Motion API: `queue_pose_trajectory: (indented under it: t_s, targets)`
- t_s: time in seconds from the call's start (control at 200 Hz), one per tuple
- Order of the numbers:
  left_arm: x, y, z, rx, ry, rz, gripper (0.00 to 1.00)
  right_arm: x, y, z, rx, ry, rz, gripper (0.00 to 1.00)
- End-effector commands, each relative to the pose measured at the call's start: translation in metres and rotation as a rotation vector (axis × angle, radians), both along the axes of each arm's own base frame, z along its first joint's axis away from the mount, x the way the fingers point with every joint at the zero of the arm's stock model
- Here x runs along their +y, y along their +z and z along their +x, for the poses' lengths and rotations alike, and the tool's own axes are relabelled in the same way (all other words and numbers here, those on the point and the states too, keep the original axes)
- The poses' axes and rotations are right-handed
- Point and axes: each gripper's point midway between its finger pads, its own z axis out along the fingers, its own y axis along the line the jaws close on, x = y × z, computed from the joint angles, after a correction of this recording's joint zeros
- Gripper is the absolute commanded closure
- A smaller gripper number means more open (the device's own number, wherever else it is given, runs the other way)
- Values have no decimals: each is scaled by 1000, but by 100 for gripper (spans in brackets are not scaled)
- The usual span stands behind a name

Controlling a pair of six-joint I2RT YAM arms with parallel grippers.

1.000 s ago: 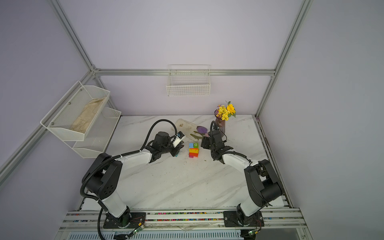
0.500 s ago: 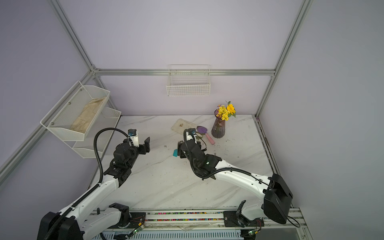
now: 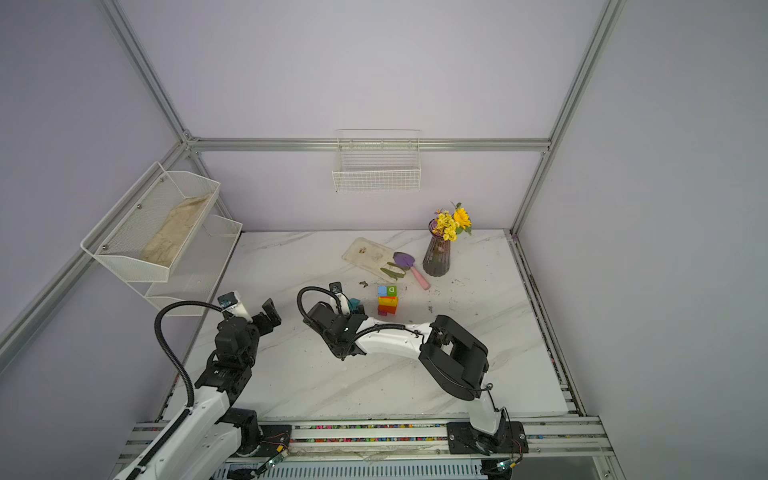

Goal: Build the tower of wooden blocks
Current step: 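Move the left gripper over the teal block while the right gripper rises away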

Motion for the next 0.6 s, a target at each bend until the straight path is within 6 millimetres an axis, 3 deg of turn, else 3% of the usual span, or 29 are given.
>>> queue_pose_trajectory:
  t_s: [0.0, 0.135, 0.26, 0.345, 0.41, 0.505, 0.53, 0.595]
  targets:
    - [-13, 5, -3, -104, -83, -39, 2, -1, 16, 2, -8, -27, 20, 11]
    - [-61, 5, 11, -82, -355, -68, 5, -9, 54, -3, -53, 3, 74, 11]
    - [-109, -8, 36, 55, -593, -132, 11, -43, 102, -11, -144, -19, 128, 8]
    - [-143, -21, 53, 135, -707, -135, 16, -80, 132, -13, -210, -63, 158, 7]
    - [-168, -30, 68, 184, -765, -96, 17, -113, 144, -9, -228, -101, 177, 6]
    - [-198, -34, 85, 223, -826, -72, 21, -165, 148, 3, -223, -166, 222, 5]
    - [-205, -51, 89, 269, -837, -75, 21, -178, 147, 7, -217, -181, 235, 5]
    - [-219, -57, 98, 291, -863, -65, 23, -214, 141, 16, -210, -234, 255, 5]
